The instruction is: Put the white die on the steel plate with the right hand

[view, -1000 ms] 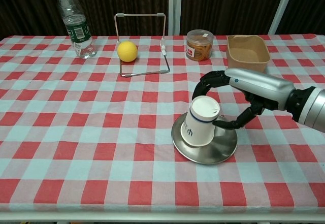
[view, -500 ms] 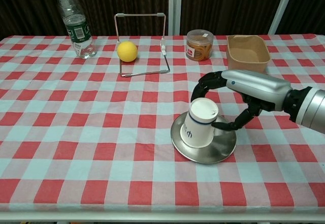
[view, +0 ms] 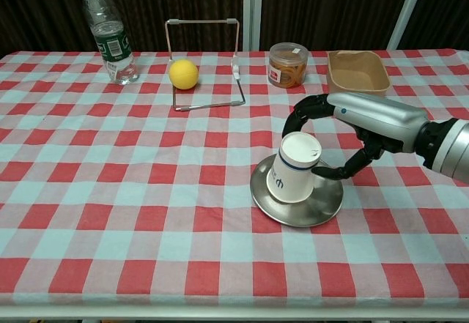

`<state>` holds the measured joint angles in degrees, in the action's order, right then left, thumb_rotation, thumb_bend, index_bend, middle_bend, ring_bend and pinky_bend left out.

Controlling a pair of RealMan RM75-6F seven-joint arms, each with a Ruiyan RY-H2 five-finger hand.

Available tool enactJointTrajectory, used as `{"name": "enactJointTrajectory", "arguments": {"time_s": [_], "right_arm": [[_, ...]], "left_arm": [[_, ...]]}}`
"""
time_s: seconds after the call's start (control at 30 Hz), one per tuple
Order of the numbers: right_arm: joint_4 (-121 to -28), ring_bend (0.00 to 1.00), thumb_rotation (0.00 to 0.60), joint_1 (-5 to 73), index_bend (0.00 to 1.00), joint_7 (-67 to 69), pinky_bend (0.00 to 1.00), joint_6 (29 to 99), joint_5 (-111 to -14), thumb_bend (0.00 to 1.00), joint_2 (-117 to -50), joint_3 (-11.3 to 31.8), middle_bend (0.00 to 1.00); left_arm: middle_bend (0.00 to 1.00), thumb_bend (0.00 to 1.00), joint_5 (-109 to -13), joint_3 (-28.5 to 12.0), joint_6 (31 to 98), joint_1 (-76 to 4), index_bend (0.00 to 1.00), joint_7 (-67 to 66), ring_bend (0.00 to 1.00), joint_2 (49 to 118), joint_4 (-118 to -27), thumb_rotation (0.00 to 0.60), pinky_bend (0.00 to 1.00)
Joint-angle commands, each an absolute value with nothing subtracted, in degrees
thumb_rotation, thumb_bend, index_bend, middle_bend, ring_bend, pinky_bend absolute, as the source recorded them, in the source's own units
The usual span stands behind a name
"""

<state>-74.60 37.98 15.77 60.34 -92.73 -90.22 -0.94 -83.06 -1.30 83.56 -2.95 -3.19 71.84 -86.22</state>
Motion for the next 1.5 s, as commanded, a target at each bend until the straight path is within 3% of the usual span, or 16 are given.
{"name": "enactJointTrajectory", "arguments": {"time_s": [0.03,0.3,0.53,0.63,0.77,0.87,1.07,1.3,1.5], "right_arm": [[-75.68,0.04,0.600,37.47,0.30,16.89,0.05,62.06,-93.44,0.26,-89.12,-0.94,0.28],[-75.56,0.05,0.600,36.21,0.35,19.59,0.05,65.11,-90.74,0.26,-86.85,2.03,0.31],[-68.21,0.05,0.600,37.13,0.34,20.58,0.05,58.18,-82.43,0.26,-88.31,5.41,0.29],[-66.13,0.03,0.600,37.44,0.27,20.18,0.04,55.17,-80.75,0.26,-89.10,5.27,0.26],[-67.09,0.00,0.600,37.22,0.07,19.34,0.01,54.34,-80.93,0.26,-88.32,4.65,0.17],[-69.69,0.00,0.600,36.14,0.00,18.25,0.00,57.18,-81.98,0.26,-86.25,4.73,0.13],[-79.63,0.00,0.600,29.69,0.00,13.57,0.00,68.34,-84.31,0.26,-77.09,3.81,0.14],[-86.95,0.00,0.600,17.82,0.06,1.30,0.01,80.29,-82.54,0.27,-69.12,-0.49,0.19],[-89.37,0.00,0.600,9.20,0.08,1.60,0.01,88.95,-82.82,0.26,-67.28,-3.02,0.19]], "left_arm": [[0.20,0.02,-83.14,-1.35,83.62,-3.01,0.20,-3.23,0.09,71.83,-86.23,0.600,0.00],[0.20,0.02,-83.39,-1.42,83.65,-3.19,0.20,-3.38,0.09,71.71,-86.45,0.600,0.00],[0.20,0.02,-83.63,-1.35,83.79,-3.20,0.20,-3.52,0.09,71.63,-86.68,0.600,0.00],[0.20,0.02,-83.45,-1.29,83.81,-3.07,0.20,-3.57,0.09,71.59,-86.74,0.600,0.00],[0.20,0.02,-83.35,-1.28,83.66,-3.10,0.20,-3.69,0.09,71.46,-86.92,0.600,0.00],[0.20,0.02,-83.54,-1.37,83.73,-3.23,0.20,-3.76,0.09,71.38,-86.99,0.600,0.00],[0.20,0.02,-83.78,-1.65,84.00,-3.42,0.20,-3.50,0.09,71.27,-86.90,0.600,0.00],[0.20,0.02,-84.26,-1.70,84.04,-3.75,0.20,-3.75,0.09,71.89,-86.37,0.600,0.00],[0.20,0.02,-84.40,-1.95,83.91,-4.23,0.20,-4.65,0.09,72.53,-86.20,0.600,0.00]]}}
